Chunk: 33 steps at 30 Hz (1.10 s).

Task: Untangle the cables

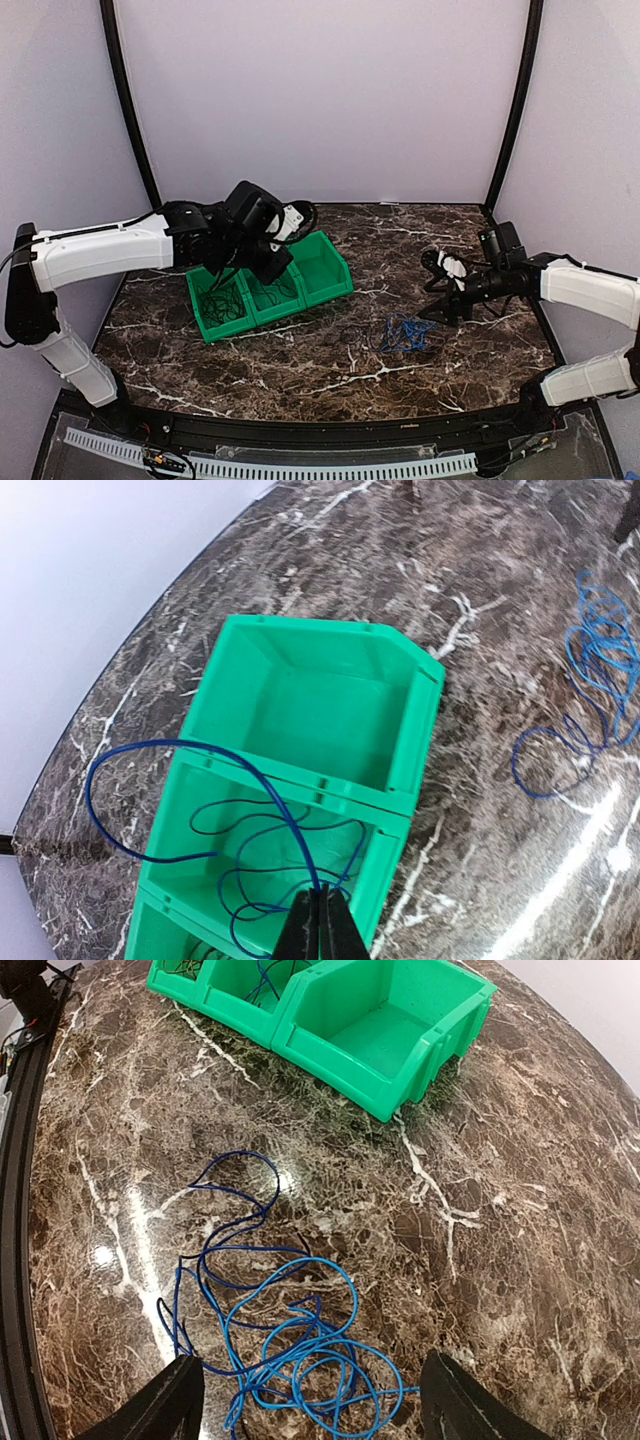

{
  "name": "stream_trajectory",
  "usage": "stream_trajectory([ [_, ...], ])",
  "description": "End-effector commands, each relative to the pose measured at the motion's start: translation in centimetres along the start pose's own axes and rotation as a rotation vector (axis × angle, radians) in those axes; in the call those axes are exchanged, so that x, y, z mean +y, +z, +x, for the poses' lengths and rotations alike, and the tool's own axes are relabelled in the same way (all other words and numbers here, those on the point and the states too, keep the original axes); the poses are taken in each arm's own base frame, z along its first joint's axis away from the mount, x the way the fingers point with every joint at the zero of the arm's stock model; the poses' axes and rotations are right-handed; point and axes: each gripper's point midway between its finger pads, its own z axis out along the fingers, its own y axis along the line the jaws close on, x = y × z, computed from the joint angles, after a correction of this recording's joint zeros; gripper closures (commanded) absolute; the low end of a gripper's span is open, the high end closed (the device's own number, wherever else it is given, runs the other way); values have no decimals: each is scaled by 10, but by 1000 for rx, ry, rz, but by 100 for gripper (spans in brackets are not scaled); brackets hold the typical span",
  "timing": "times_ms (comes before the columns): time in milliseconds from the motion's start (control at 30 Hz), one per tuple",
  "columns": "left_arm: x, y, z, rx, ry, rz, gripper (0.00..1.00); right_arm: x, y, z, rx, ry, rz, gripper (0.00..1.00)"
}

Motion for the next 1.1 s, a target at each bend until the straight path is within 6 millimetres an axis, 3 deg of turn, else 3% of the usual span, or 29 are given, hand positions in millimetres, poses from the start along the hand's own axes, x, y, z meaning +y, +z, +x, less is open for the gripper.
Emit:
stream_trajectory([
  [0,30,5,-19,-96,-53,-32,100,-5,-3,-9,-12,-30,26,24],
  [133,43,29,-9,-62,-87,-61,100,-6,-4,-10,-13,-34,30,24],
  [367,43,65,10,9,-196,-34,100,-5,-3,-10,-13,-35,24,24],
  [533,47,85,34,118,-320,-30,100,-5,-4,-11,-15,-39,29,24],
  [1067,41,107,74,251,-468,0,100,-5,-3,-8,-3,-35,22,24],
])
